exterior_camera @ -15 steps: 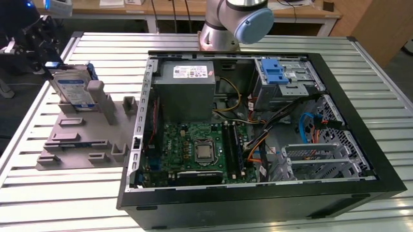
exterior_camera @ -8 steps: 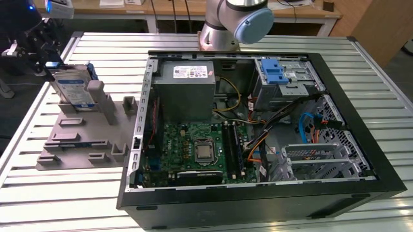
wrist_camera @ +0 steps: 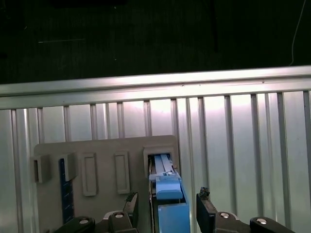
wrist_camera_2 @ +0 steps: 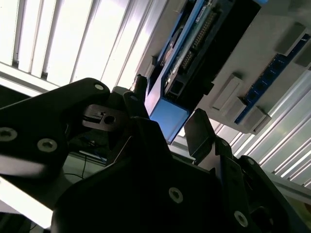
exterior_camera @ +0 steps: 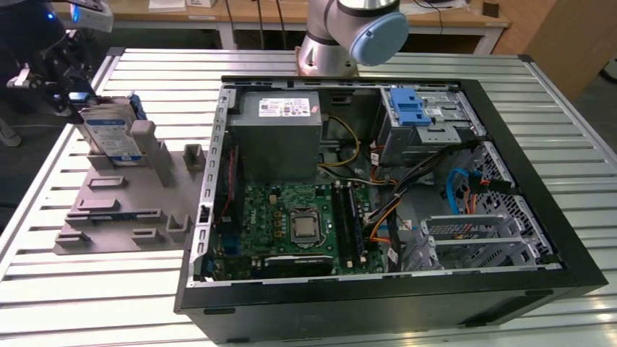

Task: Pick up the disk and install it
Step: 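Pick up the disk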

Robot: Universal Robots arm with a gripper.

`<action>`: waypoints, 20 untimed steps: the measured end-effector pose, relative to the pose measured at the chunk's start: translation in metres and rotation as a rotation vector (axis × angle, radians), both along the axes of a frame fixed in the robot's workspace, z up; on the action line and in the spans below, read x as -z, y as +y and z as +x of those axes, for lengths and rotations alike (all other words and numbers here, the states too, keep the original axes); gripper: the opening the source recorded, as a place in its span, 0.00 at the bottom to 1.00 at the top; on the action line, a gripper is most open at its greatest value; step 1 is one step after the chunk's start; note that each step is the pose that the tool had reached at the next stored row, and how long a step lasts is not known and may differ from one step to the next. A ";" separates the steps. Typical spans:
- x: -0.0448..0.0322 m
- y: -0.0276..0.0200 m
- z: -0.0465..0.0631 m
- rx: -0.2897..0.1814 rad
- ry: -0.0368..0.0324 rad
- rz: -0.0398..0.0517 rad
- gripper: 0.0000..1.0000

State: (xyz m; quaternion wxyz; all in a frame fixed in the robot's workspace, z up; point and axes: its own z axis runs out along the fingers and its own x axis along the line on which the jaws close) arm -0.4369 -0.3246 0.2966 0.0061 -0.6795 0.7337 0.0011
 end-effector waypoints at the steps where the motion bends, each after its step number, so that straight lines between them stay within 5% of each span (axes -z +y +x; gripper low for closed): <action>1: 0.0008 0.0001 0.000 0.000 0.0001 0.0000 0.59; 9: 0.0079 0.0005 0.000 0.000 0.0002 0.0000 0.59; 15: 0.0105 0.0005 0.000 0.000 0.0002 0.0000 0.37; 20: 0.0106 0.0003 0.000 -0.020 0.0000 -0.0008 0.37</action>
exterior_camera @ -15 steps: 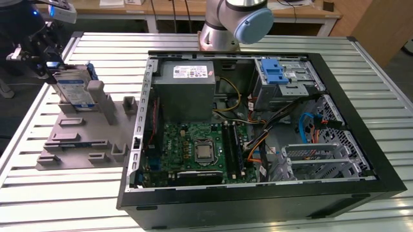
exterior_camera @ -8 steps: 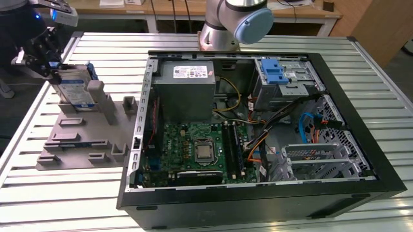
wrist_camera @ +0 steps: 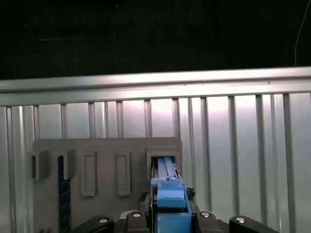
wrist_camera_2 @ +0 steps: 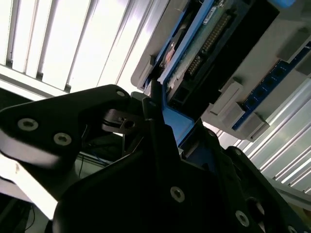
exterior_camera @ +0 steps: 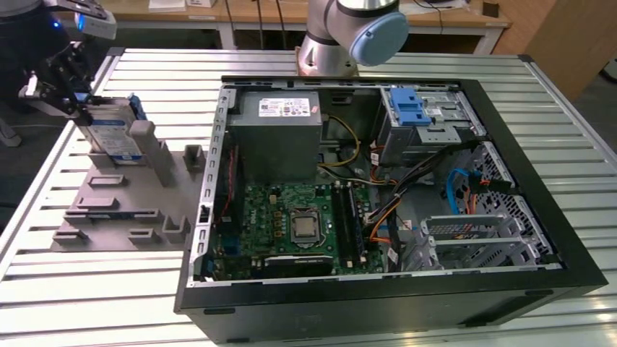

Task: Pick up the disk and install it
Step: 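Pick up the disk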

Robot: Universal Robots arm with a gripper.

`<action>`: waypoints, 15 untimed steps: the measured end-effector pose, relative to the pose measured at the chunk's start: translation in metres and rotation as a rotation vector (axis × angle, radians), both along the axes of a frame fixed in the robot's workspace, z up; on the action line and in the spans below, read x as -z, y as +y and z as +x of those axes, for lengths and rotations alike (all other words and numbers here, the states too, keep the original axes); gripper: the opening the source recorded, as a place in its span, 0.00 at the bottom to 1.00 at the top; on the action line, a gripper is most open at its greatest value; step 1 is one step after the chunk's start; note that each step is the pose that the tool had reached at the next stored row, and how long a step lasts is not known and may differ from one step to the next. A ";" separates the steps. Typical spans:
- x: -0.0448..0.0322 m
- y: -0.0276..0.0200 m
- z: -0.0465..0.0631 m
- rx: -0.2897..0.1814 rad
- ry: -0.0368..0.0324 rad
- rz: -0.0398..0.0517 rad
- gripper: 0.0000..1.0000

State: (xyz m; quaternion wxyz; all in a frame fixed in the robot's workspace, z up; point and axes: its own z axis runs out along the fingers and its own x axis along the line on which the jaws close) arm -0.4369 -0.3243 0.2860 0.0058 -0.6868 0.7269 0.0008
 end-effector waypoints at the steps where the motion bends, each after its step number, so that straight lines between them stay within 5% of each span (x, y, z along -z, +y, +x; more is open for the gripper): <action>1: 0.0000 -0.0001 0.000 -0.010 0.0000 -0.0001 0.37; 15: 0.0000 -0.0016 0.000 -0.053 0.0001 0.0000 0.38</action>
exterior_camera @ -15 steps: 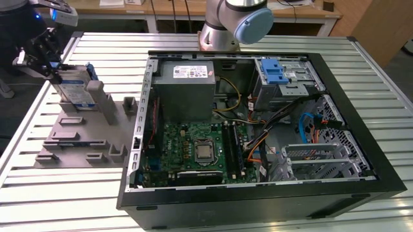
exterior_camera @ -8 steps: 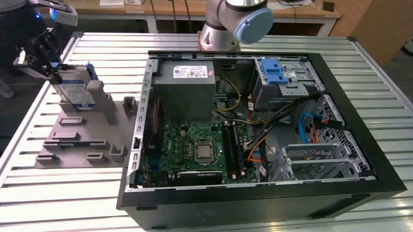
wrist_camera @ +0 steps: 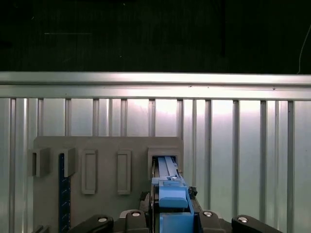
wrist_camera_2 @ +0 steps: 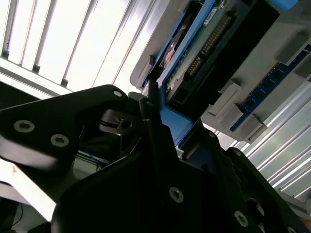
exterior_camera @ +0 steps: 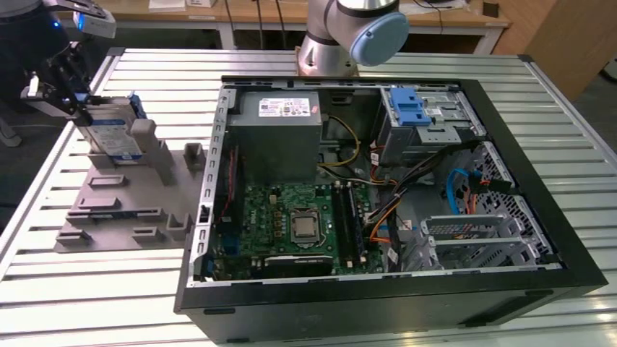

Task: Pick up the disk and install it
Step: 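Pick up the disk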

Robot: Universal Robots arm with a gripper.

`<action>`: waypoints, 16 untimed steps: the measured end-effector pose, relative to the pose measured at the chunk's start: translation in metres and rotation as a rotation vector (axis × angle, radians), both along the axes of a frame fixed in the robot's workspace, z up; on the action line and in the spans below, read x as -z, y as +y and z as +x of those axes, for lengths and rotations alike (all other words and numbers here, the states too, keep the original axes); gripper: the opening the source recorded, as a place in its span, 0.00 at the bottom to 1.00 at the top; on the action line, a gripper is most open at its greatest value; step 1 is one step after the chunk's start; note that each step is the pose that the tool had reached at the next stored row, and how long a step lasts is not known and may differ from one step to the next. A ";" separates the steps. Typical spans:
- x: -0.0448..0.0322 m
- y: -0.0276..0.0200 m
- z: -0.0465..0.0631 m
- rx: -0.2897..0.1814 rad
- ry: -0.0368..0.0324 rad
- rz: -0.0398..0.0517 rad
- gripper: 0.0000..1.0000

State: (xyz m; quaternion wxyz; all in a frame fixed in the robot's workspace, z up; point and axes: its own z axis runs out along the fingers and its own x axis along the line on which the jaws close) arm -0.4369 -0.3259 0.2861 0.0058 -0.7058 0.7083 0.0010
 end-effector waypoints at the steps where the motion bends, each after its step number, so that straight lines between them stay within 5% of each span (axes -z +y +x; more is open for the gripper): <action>1: 0.0000 0.0000 0.000 0.000 0.0000 0.0000 0.38; 5: 0.0000 0.0000 0.000 0.000 0.0000 0.0000 0.44; 7: -0.0001 0.0000 0.000 0.000 0.0000 0.0000 0.36; 16: -0.0083 0.0000 0.000 0.000 0.0000 0.0000 0.36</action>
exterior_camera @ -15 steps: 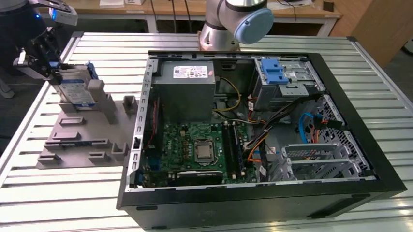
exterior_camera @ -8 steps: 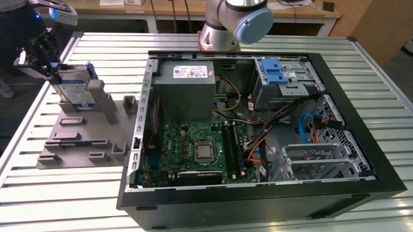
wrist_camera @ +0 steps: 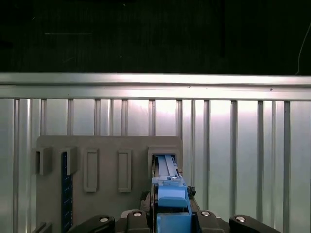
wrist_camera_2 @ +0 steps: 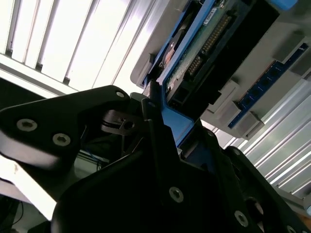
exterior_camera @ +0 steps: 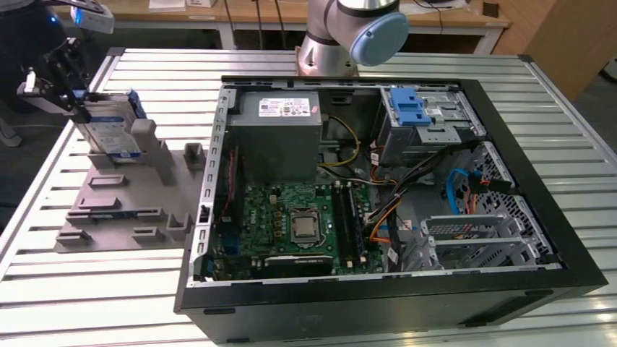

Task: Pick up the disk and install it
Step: 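Pick up the disk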

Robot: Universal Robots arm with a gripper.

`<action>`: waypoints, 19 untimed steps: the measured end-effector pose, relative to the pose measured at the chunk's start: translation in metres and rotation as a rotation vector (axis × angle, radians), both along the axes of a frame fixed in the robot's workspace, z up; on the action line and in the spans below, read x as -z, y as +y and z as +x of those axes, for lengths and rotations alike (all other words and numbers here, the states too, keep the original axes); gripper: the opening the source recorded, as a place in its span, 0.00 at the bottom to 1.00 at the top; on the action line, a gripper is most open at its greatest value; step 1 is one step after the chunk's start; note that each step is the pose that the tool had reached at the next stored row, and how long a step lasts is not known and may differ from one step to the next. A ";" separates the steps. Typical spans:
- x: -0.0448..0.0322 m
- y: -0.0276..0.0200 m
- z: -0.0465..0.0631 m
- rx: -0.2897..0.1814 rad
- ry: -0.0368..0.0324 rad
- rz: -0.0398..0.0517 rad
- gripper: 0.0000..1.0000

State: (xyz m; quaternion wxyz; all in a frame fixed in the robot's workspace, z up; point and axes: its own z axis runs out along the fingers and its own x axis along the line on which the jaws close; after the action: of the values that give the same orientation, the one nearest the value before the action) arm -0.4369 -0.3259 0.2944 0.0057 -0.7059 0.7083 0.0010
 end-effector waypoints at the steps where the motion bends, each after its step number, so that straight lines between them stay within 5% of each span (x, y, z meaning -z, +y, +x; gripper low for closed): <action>1: -0.0016 0.0000 0.000 0.000 0.0000 -0.0001 0.36; 19: -0.0410 0.0000 0.000 0.000 -0.0001 0.0000 0.36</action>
State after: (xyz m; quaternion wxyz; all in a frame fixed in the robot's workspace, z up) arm -0.4369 -0.3259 0.3354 0.0058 -0.7059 0.7083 0.0010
